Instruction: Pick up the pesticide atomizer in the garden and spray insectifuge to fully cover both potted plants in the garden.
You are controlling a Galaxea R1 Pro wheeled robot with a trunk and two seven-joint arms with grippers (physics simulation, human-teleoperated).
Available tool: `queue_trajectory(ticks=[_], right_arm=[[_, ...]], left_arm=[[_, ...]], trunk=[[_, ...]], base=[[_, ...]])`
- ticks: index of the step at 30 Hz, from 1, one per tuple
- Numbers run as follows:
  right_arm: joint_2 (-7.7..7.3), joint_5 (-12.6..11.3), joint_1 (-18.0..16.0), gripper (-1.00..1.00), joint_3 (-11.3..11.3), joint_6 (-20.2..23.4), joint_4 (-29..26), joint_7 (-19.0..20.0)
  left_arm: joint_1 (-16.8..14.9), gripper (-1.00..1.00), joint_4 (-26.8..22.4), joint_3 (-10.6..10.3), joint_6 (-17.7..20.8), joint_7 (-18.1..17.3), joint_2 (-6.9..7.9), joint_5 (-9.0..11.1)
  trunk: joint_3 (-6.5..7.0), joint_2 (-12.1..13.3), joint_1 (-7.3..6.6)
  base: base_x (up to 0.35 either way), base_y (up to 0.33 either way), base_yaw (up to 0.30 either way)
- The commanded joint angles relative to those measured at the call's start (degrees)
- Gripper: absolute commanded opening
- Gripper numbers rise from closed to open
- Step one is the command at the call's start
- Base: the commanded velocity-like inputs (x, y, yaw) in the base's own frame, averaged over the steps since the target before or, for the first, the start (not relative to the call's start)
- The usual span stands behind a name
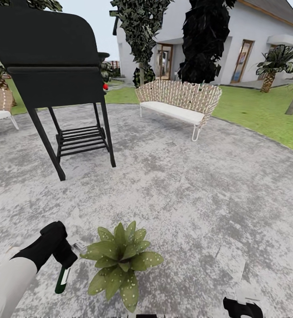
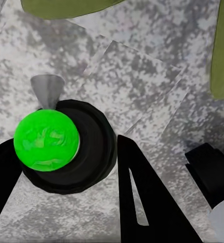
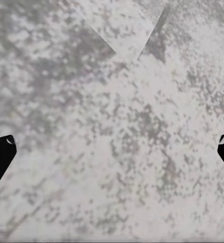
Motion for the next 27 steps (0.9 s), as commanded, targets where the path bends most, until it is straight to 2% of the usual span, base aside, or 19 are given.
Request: queue_trajectory(ticks=[1, 8, 9, 11, 12, 13, 15, 16, 17, 19, 21, 27], right_arm=[[0.01, 0.49, -0.06, 1.00, -0.42, -0.30, 0.11, -0.11], [0.00, 0.91, -0.06, 1.00, -0.19, -0.30, 0.30, 0.05], [-0.04, 0.92, -0.06, 1.00, -0.22, -0.31, 0.20, 0.06], [-0.06, 0.93, -0.06, 1.00, -0.24, -0.35, 0.14, 0.06], [-0.06, 0.93, -0.06, 1.00, -0.24, -0.36, 0.13, 0.06], [-0.06, 0.93, -0.06, 1.00, -0.19, -0.43, 0.16, 0.12], [-0.07, 0.93, -0.06, 1.00, -0.10, -0.45, 0.23, 0.14], [-0.07, 0.93, -0.06, 1.00, -0.08, -0.45, 0.26, 0.15], [-0.07, 0.93, -0.06, 1.00, -0.08, -0.46, 0.27, 0.15], [-0.02, 0.93, -0.06, 1.00, -0.07, -0.46, 0.28, 0.15], [0.01, 0.93, -0.06, 1.00, -0.07, -0.44, 0.28, 0.14], [0.04, 0.83, -0.06, 1.00, -0.17, -0.37, 0.28, -0.01]], left_arm=[[-0.03, -1.00, -0.08, -0.25, 0.33, -0.47, 0.16, -0.32], [0.43, -1.00, 0.11, -0.33, 0.08, -0.59, 0.83, -0.34], [0.36, -1.00, 0.21, -0.31, -0.04, -1.12, 0.85, -0.25], [0.15, -1.00, 0.42, -0.35, -0.25, -5.32, 0.87, -0.43], [0.12, -1.00, 0.47, -0.37, -0.32, -7.13, 0.89, -0.83], [0.02, -1.00, 0.53, -0.35, -0.42, -10.41, 0.91, -3.16], [-0.22, -1.00, 0.56, -0.20, -0.45, -12.19, 0.92, -6.47], [-0.46, -1.00, 0.60, -0.20, -0.49, -13.26, 0.95, -7.29], [-0.56, -1.00, 0.62, -0.22, -0.51, -14.14, 1.05, -7.63], [-0.26, -1.00, 0.64, -0.25, -0.73, -16.07, 3.30, -8.27], [-0.02, -1.00, 0.64, -0.32, -0.79, -16.34, 4.08, -8.50], [0.09, -1.00, 0.47, -0.35, -0.73, -16.40, 3.83, -8.46]], trunk=[[-0.09, -0.03, -0.02], [-0.12, -0.03, -0.02], [-0.12, -0.03, -0.02], [-0.12, -0.03, -0.02], [-0.12, -0.03, -0.02], [-0.12, -0.03, -0.02], [-0.12, -0.03, -0.02], [-0.12, -0.03, -0.02], [-0.12, -0.03, -0.02], [-0.12, -0.03, -0.02], [-0.12, -0.03, -0.02], [-0.12, -0.03, -0.02]], base=[[0.000, 0.000, 0.000], [0.000, 0.000, 0.000], [0.000, 0.000, 0.000], [0.000, 0.000, 0.000], [0.000, 0.000, 0.000], [0.000, 0.000, 0.000], [0.000, 0.000, 0.000], [0.000, 0.000, 0.000], [0.000, 0.000, 0.000], [0.000, 0.000, 0.000], [0.000, 0.000, 0.000], [0.043, 0.026, -0.036]])
